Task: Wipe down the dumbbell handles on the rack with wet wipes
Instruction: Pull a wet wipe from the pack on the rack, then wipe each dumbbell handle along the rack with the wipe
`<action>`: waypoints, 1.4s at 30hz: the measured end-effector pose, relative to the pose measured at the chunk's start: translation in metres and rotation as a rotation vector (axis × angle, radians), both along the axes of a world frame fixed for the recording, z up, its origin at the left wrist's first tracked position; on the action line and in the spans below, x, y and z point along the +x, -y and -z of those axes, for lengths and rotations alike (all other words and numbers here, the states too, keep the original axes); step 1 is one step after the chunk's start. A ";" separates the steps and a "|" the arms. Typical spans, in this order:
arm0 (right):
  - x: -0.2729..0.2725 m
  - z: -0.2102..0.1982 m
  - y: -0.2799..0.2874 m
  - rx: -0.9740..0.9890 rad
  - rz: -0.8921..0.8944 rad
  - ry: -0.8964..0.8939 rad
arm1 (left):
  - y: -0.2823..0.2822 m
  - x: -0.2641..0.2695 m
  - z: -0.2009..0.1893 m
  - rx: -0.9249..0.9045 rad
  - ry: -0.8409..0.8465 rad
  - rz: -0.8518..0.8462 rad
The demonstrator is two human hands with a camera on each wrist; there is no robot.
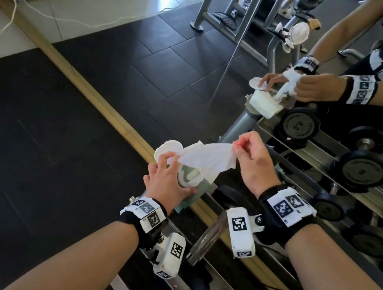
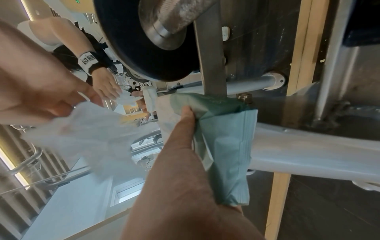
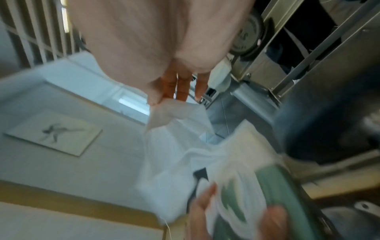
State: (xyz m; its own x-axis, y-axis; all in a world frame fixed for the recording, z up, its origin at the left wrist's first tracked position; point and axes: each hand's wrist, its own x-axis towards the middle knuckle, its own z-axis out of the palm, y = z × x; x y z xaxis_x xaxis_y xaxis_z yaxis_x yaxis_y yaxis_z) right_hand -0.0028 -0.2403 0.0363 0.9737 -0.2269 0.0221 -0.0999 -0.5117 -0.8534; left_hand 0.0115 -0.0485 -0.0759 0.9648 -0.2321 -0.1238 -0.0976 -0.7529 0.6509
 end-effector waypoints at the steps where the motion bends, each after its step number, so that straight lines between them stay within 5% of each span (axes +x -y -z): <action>1: -0.002 -0.006 0.006 0.002 -0.012 0.001 | 0.000 0.000 -0.002 0.003 -0.016 0.009; 9: -0.050 -0.032 0.020 0.025 -0.005 -0.051 | -0.019 -0.007 -0.046 0.118 -0.184 0.096; 16: -0.121 -0.047 0.009 0.197 0.130 -0.048 | -0.017 -0.067 -0.132 -0.233 0.042 0.410; 20: -0.154 -0.045 -0.003 0.218 0.185 -0.052 | 0.003 -0.108 -0.154 -0.200 0.054 0.522; 26: -0.185 -0.046 -0.002 0.222 0.221 -0.074 | 0.025 -0.127 -0.155 -0.324 0.092 0.394; 34: -0.203 -0.041 -0.001 0.366 0.128 -0.104 | 0.029 -0.136 -0.153 -0.425 -0.105 0.308; 39: -0.212 -0.040 0.006 0.008 0.031 -0.248 | 0.016 -0.129 -0.159 -0.518 -0.199 0.257; 42: -0.219 -0.031 0.008 0.235 0.158 -0.199 | 0.011 -0.124 -0.157 -0.662 -0.350 0.161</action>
